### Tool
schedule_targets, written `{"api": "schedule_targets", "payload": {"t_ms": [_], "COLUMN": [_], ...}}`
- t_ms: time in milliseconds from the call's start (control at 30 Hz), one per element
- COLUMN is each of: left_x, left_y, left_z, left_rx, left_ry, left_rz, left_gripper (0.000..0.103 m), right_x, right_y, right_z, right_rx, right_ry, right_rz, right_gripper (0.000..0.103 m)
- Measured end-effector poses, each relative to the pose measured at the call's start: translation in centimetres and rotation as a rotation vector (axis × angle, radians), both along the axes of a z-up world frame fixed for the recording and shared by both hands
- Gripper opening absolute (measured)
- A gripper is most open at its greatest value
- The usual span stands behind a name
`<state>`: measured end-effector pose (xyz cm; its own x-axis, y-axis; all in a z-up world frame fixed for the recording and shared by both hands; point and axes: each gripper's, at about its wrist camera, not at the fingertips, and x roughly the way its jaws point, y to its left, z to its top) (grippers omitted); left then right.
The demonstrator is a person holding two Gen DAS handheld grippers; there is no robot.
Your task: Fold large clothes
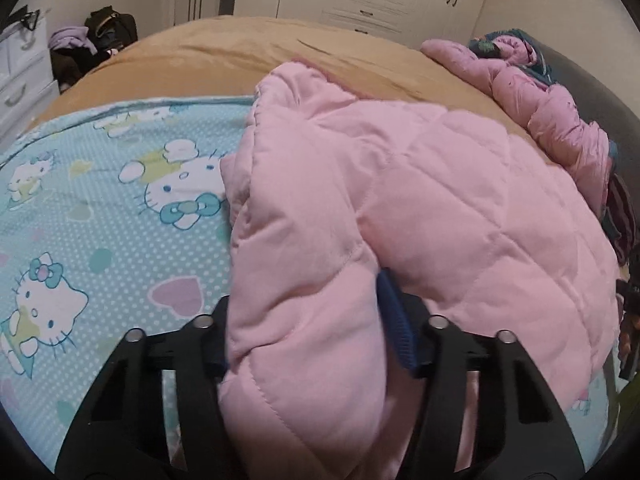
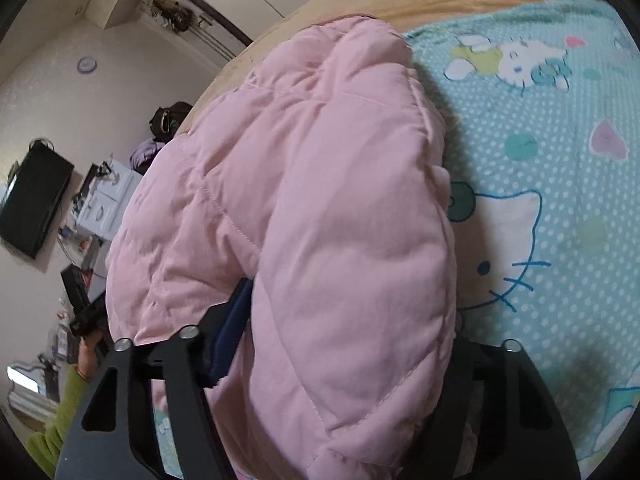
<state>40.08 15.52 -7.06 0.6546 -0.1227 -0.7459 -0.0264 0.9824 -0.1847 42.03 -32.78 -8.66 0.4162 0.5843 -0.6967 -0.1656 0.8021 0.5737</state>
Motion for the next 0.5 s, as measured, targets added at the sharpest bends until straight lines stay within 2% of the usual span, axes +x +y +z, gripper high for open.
{"api": "schedule_targets", "payload": {"t_ms": [67,200,367,500], "left_x": [-0.3,-1.1,-2.5,-4.9], "left_y": [0.0,-0.5,-1.1,-1.5], "left_z": [0.4,1.8,4.8,6.0], "left_rx": [-0.019,-0.008,-0.025,-0.030], "left_ry": [-0.006,-0.019,-0.051,-0.057], "left_rz": [0.008,-0.004,-0.022,-0.028], "left_gripper": [0.039,0.031,0.030,0.030], "right_x": [-0.4,-0.9,-2.5,-5.0], "right_y": [0.3,1.3,1.3,1.5], "right_z": [0.6,2.2,4.4,5.9], "right_rx": [-0.007,-0.003,0.031,0.029], "right_ry": [-0.006,-0.033,-0.031,-0.040], "right_rz": [0.002,0.012,0.027,0.062], "right_gripper": [0.054,0.046,0.044,0.044]}}
